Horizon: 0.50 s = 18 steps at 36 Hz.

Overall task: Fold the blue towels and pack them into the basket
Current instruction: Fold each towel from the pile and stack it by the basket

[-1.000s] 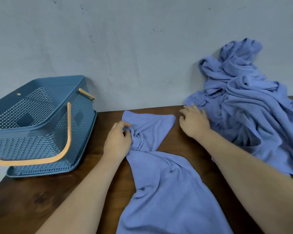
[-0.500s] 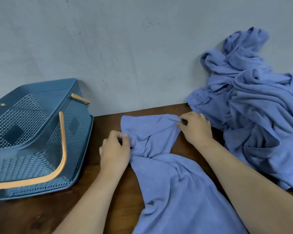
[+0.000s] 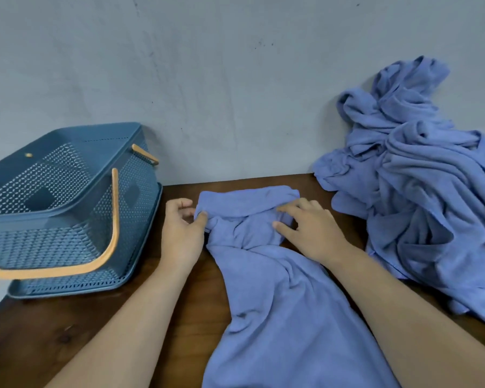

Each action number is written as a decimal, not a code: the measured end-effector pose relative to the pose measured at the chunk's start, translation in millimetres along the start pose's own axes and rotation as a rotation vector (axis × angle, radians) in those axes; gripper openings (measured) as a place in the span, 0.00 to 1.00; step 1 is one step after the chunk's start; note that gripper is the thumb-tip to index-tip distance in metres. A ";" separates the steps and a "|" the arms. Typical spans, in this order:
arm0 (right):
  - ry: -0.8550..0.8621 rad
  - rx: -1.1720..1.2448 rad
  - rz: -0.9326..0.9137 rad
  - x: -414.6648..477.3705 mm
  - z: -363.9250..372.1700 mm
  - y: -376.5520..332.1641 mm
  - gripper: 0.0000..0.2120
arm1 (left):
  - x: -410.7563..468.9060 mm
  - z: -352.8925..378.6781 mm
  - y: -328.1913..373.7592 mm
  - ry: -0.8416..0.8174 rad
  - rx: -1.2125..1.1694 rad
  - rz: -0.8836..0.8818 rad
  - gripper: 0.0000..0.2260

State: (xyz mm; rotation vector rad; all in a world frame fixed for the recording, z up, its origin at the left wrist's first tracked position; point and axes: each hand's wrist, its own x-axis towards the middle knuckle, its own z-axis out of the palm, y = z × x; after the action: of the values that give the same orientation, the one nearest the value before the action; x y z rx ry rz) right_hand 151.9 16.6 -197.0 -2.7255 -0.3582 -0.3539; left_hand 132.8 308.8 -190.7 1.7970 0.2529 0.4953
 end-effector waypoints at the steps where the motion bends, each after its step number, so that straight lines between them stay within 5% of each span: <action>1: -0.020 -0.041 0.003 0.3 -0.3 -0.6 0.27 | 2.9 -0.6 0.4 0.023 -0.008 0.000 0.13; 6: -0.158 -0.032 0.120 5.8 -8.5 10.7 0.36 | 15.2 -3.8 1.0 0.121 -0.011 -0.022 0.12; 10: -0.223 -0.007 0.174 9.7 -16.9 21.8 0.31 | 19.8 -4.2 1.3 0.074 0.118 -0.046 0.15; 14: -0.071 -0.004 0.166 10.5 -21.3 19.3 0.27 | 25.6 -5.6 4.2 0.000 0.278 0.018 0.19; 18: 0.056 0.049 0.159 13.8 -14.8 21.5 0.16 | 37.0 -9.8 2.0 -0.108 0.341 0.031 0.08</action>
State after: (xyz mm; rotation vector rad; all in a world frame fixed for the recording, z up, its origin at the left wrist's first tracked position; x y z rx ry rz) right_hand 168.2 -5.8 -186.7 -2.6686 -0.1321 -0.3719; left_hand 160.9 332.2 -179.3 2.1557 0.2460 0.3911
